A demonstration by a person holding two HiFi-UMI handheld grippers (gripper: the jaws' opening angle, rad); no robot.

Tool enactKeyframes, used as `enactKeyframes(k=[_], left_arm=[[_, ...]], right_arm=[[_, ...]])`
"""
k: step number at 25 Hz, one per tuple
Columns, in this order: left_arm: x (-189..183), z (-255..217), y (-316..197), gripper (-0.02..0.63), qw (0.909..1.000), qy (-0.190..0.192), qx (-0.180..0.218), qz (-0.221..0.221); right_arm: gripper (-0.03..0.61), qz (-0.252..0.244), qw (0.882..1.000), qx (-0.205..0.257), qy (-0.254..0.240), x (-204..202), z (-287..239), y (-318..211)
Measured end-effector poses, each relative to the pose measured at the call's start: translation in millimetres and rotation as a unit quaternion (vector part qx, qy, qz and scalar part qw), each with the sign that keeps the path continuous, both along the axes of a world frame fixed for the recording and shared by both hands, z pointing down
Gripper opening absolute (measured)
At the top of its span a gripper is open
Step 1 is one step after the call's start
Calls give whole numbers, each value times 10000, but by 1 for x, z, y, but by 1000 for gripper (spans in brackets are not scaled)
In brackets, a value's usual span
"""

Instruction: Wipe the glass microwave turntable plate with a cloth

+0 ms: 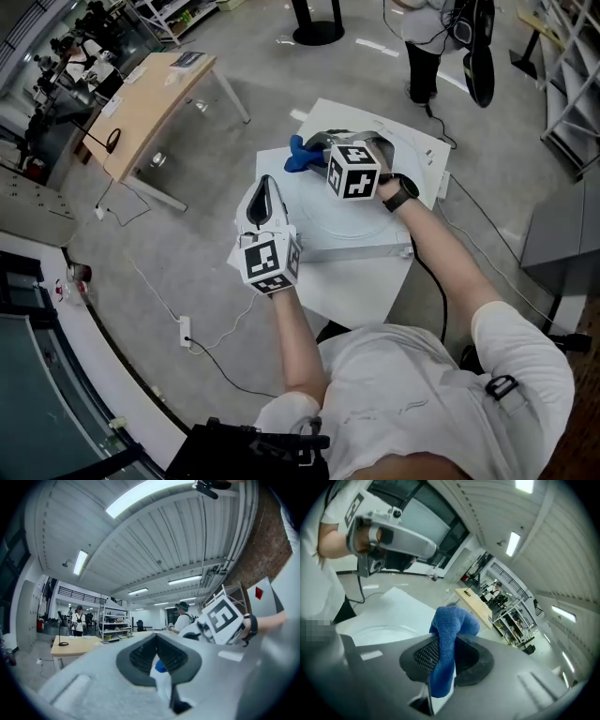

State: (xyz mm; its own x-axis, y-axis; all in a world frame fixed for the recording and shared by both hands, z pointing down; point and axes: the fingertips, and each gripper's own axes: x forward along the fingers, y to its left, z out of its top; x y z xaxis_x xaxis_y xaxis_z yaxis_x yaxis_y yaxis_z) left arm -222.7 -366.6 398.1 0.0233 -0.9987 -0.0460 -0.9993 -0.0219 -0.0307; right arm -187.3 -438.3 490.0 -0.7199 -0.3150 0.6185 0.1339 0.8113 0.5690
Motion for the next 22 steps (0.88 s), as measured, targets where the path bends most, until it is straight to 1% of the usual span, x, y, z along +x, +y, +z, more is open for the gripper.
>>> enactKeyframes(k=[2,4,8,11,13,16,22], left_arm=[[1,4,1,2,10000,-67,-7,22],[5,5,3,2,9999,-94,-25,83],[6,8,5,2,9998,54,-26,191],[0,13,6,2,9998,103,-74,145],[-3,14,6,2,9998,124,-82,115],[-4,11,5,2,9997,174,-87,135],[6,8,-1,2,9996,69,-39,276]], right_arm=[[57,-283,9981,185,514,-13,19,-4],[57,-369,9943,319,950,-19,37,-13],[57,-249,9884,499,1410,-16,55,-39],[57,-72,9839,546,1702,0,67,-61],[57,68,9817,512,1835,15,74,-72],[57,336,9802,411,1905,40,78,-86],[57,812,9766,302,1967,93,77,-97]])
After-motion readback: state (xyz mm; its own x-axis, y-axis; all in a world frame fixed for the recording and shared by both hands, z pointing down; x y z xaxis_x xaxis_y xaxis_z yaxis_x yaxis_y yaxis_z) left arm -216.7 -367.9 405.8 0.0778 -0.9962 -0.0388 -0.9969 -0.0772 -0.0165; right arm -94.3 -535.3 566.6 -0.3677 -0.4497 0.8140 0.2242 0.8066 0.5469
